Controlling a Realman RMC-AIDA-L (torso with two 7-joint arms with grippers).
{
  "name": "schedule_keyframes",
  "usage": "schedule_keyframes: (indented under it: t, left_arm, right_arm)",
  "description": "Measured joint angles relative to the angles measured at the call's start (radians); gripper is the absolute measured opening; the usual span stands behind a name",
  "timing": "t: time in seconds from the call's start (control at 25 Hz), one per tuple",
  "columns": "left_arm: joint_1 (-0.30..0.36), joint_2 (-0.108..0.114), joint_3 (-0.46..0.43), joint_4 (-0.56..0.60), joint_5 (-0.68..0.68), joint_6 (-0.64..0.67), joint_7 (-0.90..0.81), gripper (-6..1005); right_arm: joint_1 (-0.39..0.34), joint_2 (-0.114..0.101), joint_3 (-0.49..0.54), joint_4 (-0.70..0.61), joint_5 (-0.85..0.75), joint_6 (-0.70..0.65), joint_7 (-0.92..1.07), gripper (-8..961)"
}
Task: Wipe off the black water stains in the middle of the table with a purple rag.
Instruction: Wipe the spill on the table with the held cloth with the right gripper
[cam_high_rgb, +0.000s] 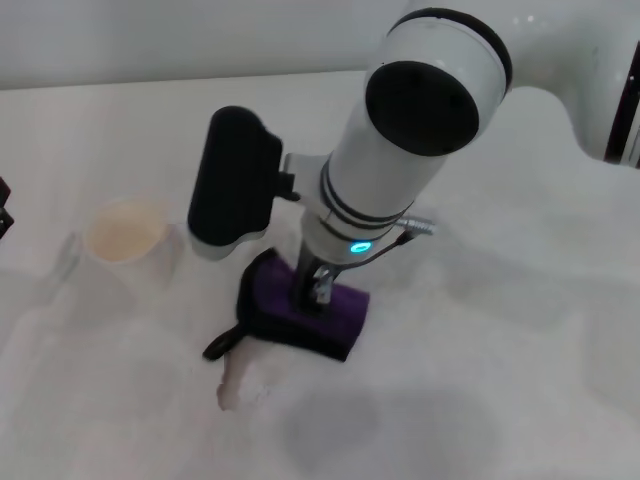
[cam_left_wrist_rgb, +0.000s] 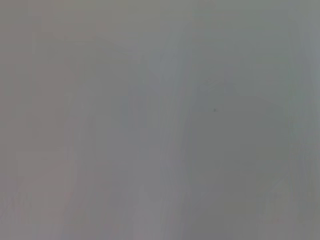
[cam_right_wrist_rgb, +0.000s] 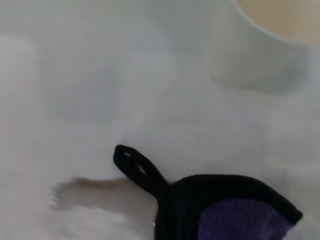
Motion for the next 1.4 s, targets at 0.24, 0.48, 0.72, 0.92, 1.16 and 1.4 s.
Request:
schedule_keyframes:
  t: [0.24, 0.48, 0.72, 0.92, 1.16, 1.4]
  left_arm:
    - [-0.001, 0.000, 0.001, 0.001, 0.000, 0.000, 0.000, 885]
    - [-0.006, 0.000, 0.001, 0.000, 0.000, 0.000, 0.000, 885]
    - [-0.016, -0.001, 0.001, 0.000, 0.000, 0.000, 0.000, 885]
    - [-0.022, -0.003, 0.004, 0.000, 0.000, 0.000, 0.000, 885]
    - [-0.024, -0.003, 0.027, 0.000, 0.000, -0.001, -0.001, 884]
    - [-0.021, -0.002, 0.027, 0.000, 0.000, -0.020, 0.000, 884]
  right_arm:
    - [-0.001, 0.000, 0.030, -0.031, -0.134, 0.006, 0.061, 77]
    - [-0.008, 0.000, 0.029, -0.027, -0.129, 0.041, 0.054, 77]
    - [0.002, 0.000, -0.027, -0.016, 0.018, 0.057, 0.013, 76]
    - [0.014, 0.000, -0.084, 0.000, 0.128, 0.049, -0.015, 76]
    - [0.016, 0.000, -0.103, 0.040, 0.238, 0.051, -0.052, 76]
    - [0.044, 0.000, -0.155, 0.064, 0.323, 0.022, -0.065, 75]
